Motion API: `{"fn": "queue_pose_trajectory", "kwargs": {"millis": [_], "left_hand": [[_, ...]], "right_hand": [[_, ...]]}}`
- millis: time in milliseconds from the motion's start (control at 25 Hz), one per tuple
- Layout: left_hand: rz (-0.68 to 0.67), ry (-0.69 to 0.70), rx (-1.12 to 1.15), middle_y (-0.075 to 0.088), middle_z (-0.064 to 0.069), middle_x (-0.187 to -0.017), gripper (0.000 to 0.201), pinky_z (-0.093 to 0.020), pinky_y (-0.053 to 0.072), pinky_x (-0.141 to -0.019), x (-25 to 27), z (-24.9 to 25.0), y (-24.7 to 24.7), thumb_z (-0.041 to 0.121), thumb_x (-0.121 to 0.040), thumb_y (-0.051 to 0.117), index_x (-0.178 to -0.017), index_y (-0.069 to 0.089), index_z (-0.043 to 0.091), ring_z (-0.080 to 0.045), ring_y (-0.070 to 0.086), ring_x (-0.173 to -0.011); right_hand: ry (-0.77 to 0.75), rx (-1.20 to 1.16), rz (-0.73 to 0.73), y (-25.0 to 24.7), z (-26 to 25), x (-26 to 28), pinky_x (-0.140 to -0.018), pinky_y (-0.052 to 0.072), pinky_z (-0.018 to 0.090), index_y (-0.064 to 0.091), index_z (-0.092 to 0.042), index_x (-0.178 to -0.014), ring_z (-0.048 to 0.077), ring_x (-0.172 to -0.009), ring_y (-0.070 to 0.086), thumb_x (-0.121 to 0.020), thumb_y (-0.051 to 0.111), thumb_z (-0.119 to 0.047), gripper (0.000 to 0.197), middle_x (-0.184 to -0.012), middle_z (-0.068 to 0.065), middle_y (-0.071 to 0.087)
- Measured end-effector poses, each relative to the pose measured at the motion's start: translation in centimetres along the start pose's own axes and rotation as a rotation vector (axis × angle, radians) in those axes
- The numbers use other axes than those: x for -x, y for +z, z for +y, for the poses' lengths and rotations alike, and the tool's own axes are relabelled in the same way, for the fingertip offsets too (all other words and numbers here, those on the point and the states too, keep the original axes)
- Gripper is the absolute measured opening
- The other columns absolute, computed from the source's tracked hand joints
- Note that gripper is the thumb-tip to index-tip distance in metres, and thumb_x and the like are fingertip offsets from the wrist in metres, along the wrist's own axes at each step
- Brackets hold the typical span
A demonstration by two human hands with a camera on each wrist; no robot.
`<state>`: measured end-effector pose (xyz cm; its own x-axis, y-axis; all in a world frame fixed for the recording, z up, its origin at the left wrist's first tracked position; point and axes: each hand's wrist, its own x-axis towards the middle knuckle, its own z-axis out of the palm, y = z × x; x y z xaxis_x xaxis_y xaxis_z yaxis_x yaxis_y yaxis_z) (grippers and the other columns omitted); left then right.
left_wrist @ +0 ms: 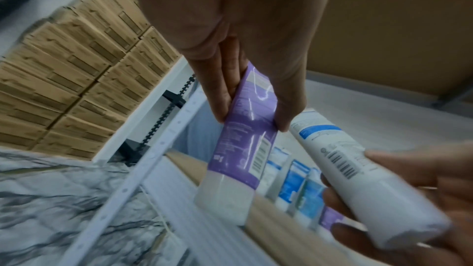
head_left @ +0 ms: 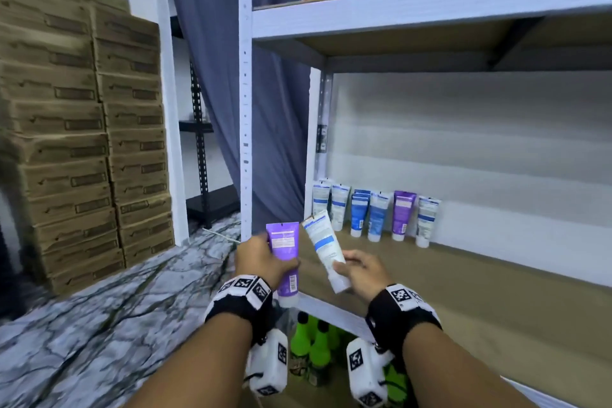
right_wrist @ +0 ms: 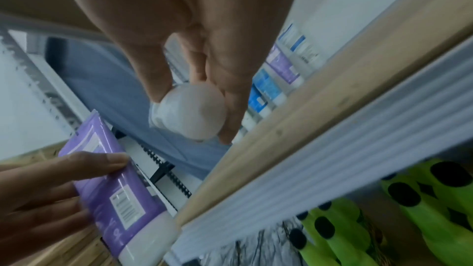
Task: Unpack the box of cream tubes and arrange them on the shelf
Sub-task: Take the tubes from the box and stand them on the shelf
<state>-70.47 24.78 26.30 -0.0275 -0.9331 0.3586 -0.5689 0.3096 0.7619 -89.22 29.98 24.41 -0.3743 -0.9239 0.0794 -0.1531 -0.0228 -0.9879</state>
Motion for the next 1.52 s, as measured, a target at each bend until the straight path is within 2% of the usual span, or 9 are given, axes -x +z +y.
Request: {"fn": "queue_pose_trajectory", "kwargs": {"millis": [80, 240, 440, 560, 760, 1080, 1200, 1360, 1520], "left_hand": [[-0.037, 0.035, 0.053, 0.074, 0.004, -0.076, 0.038, -0.027, 0.056, -0.071, -0.8, 2.3, 1.3, 0.032, -0.05, 0.089, -0.081, 0.071, 0.019, -0.011, 0.069, -0.07], [-0.107, 0.084, 0.074, 0.07, 0.009, -0.073, 0.038, -0.018, 0.05, -0.065, -2.0, 6.0, 4.2, 0.031, -0.051, 0.092, -0.082, 0.072, 0.021, -0.006, 0.066, -0.066], [-0.216, 0.088, 0.096, 0.071, 0.008, -0.079, 0.045, -0.027, 0.057, -0.076, -4.1, 8.9, 9.4, 0.029, -0.051, 0.093, -0.087, 0.07, 0.02, -0.009, 0.068, -0.075], [-0.289, 0.098, 0.089, 0.072, 0.005, -0.088, 0.054, -0.034, 0.059, -0.078, -5.3, 9.8, 12.6, 0.032, -0.048, 0.093, -0.094, 0.068, 0.02, -0.013, 0.069, -0.08], [-0.342, 0.127, 0.048, 0.074, 0.004, -0.095, 0.054, -0.031, 0.057, -0.081, -7.2, 11.1, 17.3, 0.033, -0.051, 0.091, -0.099, 0.068, 0.021, -0.013, 0.069, -0.084], [-0.347, 0.134, 0.098, 0.073, 0.002, -0.094, 0.058, -0.027, 0.055, -0.078, -9.2, 12.4, 23.6, 0.028, -0.048, 0.094, -0.099, 0.067, 0.019, -0.014, 0.067, -0.083], [-0.351, 0.113, 0.133, 0.073, 0.002, -0.093, 0.062, -0.03, 0.057, -0.078, -10.2, 12.9, 25.2, 0.024, -0.045, 0.095, -0.099, 0.067, 0.017, -0.015, 0.068, -0.083], [-0.323, 0.076, 0.144, 0.073, -0.002, -0.099, 0.066, -0.032, 0.057, -0.08, -11.3, 13.5, 27.5, 0.023, -0.048, 0.095, -0.106, 0.065, 0.015, -0.019, 0.068, -0.09], [-0.301, 0.069, 0.111, 0.072, -0.004, -0.102, 0.065, -0.033, 0.057, -0.08, -12.5, 14.0, 29.4, 0.027, -0.051, 0.093, -0.108, 0.063, 0.015, -0.022, 0.068, -0.093]], "right_hand": [[-0.02, -0.032, 0.028, -2.4, -0.8, -0.6, -0.081, 0.055, 0.037, 0.066, -0.001, -0.107, 0.022, -0.08, 0.065, -0.083, 0.066, 0.007, 0.026, -0.086, 0.006, 0.069], [-0.056, -0.026, 0.039, -6.4, -1.5, -1.7, -0.066, 0.053, 0.016, 0.061, -0.007, -0.103, 0.011, -0.077, 0.063, -0.082, 0.063, 0.014, 0.03, -0.091, 0.009, 0.067], [-0.052, 0.108, 0.157, -11.2, 0.1, -3.9, -0.082, 0.052, 0.035, 0.06, -0.016, -0.089, 0.026, -0.09, 0.064, -0.078, 0.072, 0.006, 0.028, -0.098, 0.014, 0.068], [-0.013, 0.238, 0.183, -13.6, 1.1, -5.3, -0.089, 0.054, 0.044, 0.059, -0.015, -0.095, 0.026, -0.095, 0.067, -0.073, 0.077, 0.005, 0.034, -0.101, 0.011, 0.07], [0.04, 0.48, 0.207, -16.2, 2.1, -7.3, -0.085, 0.05, 0.025, 0.065, -0.017, -0.112, 0.014, -0.095, 0.066, -0.071, 0.078, -0.003, 0.045, -0.109, 0.0, 0.071], [0.074, 0.714, 0.186, -18.2, 3.2, -11.6, -0.083, 0.051, 0.022, 0.064, -0.014, -0.114, 0.019, -0.102, 0.067, -0.072, 0.081, -0.016, 0.045, -0.115, 0.005, 0.069], [0.082, 0.762, 0.218, -18.6, 3.2, -13.2, -0.063, 0.046, 0.009, 0.067, -0.008, -0.103, 0.01, -0.077, 0.064, -0.073, 0.079, -0.013, 0.033, -0.099, 0.004, 0.071], [0.125, 0.761, 0.272, -19.2, 3.4, -15.3, -0.054, 0.04, 0.012, 0.06, -0.015, -0.089, 0.002, -0.062, 0.055, -0.072, 0.074, -0.012, 0.022, -0.084, 0.0, 0.066], [0.167, 0.839, 0.3, -19.7, 3.6, -17.4, -0.07, 0.045, 0.023, 0.06, -0.012, -0.103, 0.024, -0.094, 0.068, -0.07, 0.079, -0.016, 0.038, -0.106, 0.007, 0.07]]}}
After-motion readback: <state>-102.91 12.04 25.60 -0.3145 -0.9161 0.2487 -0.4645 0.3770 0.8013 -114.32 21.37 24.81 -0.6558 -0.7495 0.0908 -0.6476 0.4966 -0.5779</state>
